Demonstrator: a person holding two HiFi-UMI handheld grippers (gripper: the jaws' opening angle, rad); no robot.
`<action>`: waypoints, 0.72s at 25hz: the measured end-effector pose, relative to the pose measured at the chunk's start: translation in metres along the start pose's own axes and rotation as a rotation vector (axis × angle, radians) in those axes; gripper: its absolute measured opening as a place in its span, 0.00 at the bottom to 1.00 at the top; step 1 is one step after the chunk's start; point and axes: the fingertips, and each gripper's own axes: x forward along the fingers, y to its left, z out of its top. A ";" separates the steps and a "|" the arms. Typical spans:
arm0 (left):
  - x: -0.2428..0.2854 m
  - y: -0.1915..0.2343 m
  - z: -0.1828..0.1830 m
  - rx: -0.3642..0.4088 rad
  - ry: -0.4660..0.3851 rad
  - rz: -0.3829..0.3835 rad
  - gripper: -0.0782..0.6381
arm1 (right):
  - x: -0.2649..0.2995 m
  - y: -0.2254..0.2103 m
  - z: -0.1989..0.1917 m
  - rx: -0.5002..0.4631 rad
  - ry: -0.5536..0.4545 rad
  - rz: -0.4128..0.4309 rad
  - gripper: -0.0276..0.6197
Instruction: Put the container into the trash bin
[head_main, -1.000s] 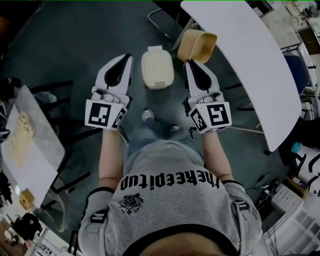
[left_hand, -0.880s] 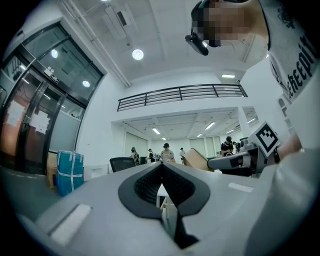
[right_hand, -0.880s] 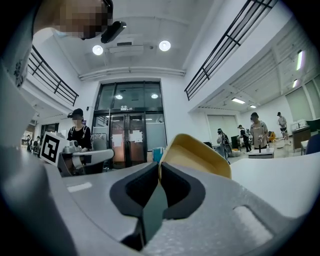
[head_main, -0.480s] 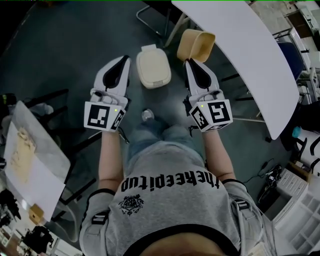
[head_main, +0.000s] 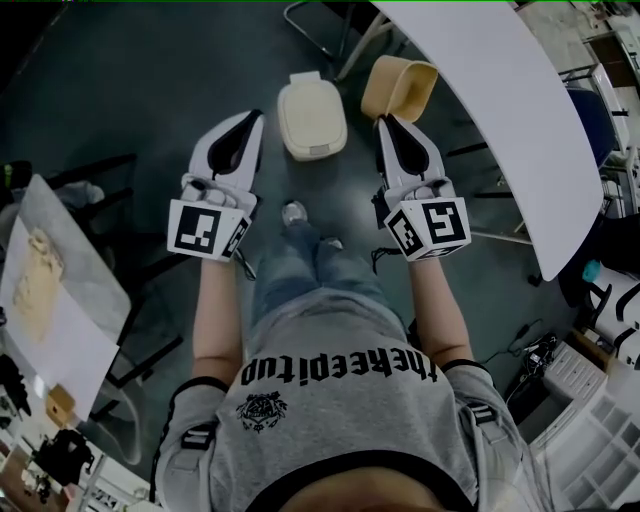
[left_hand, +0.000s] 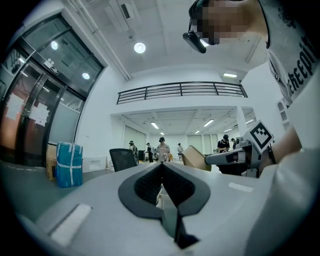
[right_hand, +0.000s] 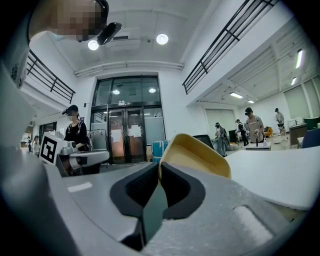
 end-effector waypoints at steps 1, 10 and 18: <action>-0.001 -0.002 -0.003 -0.001 0.008 -0.002 0.13 | -0.001 -0.001 -0.003 0.001 0.003 0.000 0.08; -0.006 -0.024 -0.041 -0.026 0.078 -0.031 0.13 | -0.016 -0.011 -0.037 0.023 0.053 -0.025 0.08; -0.002 -0.041 -0.076 -0.061 0.156 -0.057 0.13 | -0.031 -0.020 -0.076 0.058 0.110 -0.048 0.08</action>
